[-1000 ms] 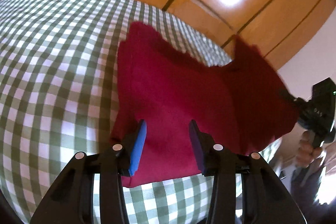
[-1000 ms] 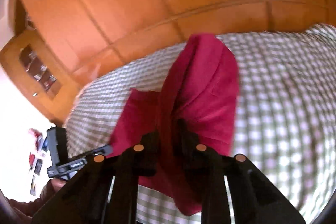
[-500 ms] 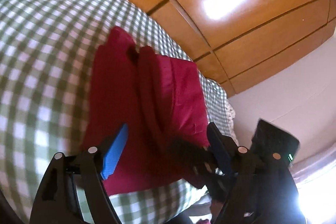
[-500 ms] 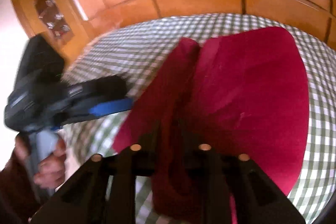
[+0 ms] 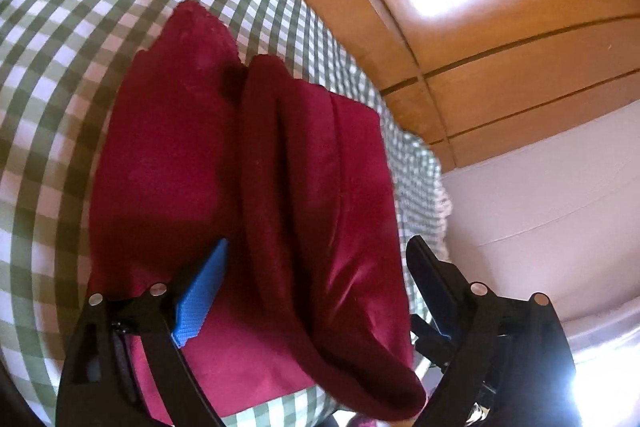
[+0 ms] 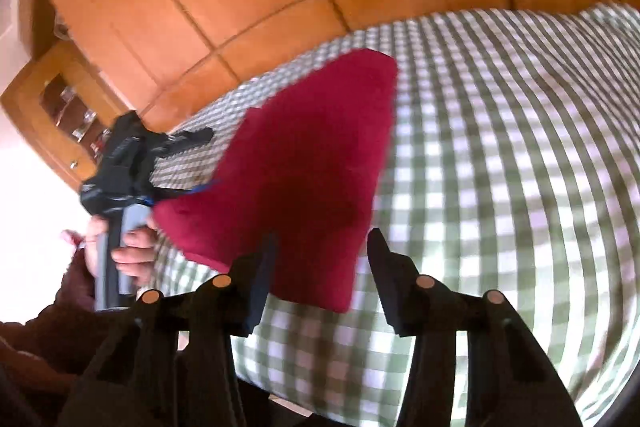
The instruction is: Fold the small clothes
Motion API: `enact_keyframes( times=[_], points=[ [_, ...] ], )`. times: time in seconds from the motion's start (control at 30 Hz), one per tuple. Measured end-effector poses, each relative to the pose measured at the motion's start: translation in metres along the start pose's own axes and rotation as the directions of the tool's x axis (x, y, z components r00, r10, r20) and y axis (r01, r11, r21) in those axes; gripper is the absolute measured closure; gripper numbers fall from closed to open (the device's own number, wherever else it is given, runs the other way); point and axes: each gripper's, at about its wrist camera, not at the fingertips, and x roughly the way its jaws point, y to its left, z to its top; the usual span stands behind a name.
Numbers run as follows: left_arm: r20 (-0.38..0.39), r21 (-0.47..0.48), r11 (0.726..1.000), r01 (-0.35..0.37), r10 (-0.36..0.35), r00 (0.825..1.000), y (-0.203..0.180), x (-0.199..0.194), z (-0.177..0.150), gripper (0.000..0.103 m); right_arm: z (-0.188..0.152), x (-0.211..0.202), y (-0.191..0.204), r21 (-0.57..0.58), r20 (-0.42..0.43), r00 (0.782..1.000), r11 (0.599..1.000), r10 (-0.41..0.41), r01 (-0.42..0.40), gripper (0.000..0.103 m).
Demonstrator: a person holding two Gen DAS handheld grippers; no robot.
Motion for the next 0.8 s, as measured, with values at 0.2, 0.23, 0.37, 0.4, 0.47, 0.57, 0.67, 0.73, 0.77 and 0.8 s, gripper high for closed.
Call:
enact_keyframes(
  times=[0.2, 0.23, 0.37, 0.4, 0.47, 0.57, 0.67, 0.73, 0.77, 0.8],
  points=[
    [-0.041, 0.059, 0.991, -0.117, 0.119, 0.992, -0.015, 0.028, 0.003, 0.056, -0.006, 0.024, 0.023, -0.08, -0.04, 0.999, 0.997, -0.011, 0.008, 0.057],
    [-0.038, 0.079, 0.989, -0.128, 0.131, 0.991, -0.018, 0.03, 0.002, 0.063, -0.006, 0.026, 0.027, -0.093, -0.042, 0.999, 0.996, -0.021, 0.017, 0.057],
    [0.06, 0.179, 0.971, -0.161, 0.153, 0.986, -0.032, 0.012, -0.003, 0.084, -0.002, 0.027, 0.037, -0.101, -0.045, 0.999, 0.995, -0.018, 0.014, 0.057],
    [0.09, 0.2, 0.967, -0.157, 0.142, 0.986, -0.037, 0.0, -0.003, 0.085, -0.002, 0.025, 0.041, -0.108, -0.043, 0.999, 0.994, 0.0, -0.005, 0.057],
    [0.132, 0.242, 0.957, -0.16, 0.131, 0.983, -0.043, -0.021, -0.005, 0.085, -0.003, 0.029, 0.058, -0.147, -0.046, 0.999, 0.989, 0.022, -0.028, 0.057],
    [0.219, 0.329, 0.923, -0.201, 0.132, 0.967, -0.044, -0.048, -0.009, 0.085, -0.008, 0.039, 0.082, -0.194, -0.065, 0.996, 0.978, 0.059, -0.071, 0.055],
    [0.249, 0.312, 0.902, -0.3, 0.227, 0.942, -0.025, -0.056, -0.005, 0.085, -0.012, 0.069, 0.111, -0.249, -0.101, 0.993, 0.965, 0.065, -0.089, 0.05],
    [0.233, 0.26, 0.893, -0.368, 0.311, 0.921, 0.001, -0.053, 0.0, 0.085, -0.015, 0.089, 0.122, -0.258, -0.137, 0.988, 0.961, 0.067, -0.101, 0.05],
    [0.226, 0.248, 0.885, -0.394, 0.343, 0.912, 0.011, -0.049, 0.002, 0.084, -0.017, 0.097, 0.126, -0.262, -0.154, 0.986, 0.959, 0.07, -0.109, 0.05],
    [0.214, 0.23, 0.878, -0.42, 0.375, 0.902, 0.021, -0.046, 0.003, 0.078, -0.02, 0.106, 0.131, -0.279, -0.17, 0.984, 0.955, 0.057, -0.103, 0.05]
  ],
)
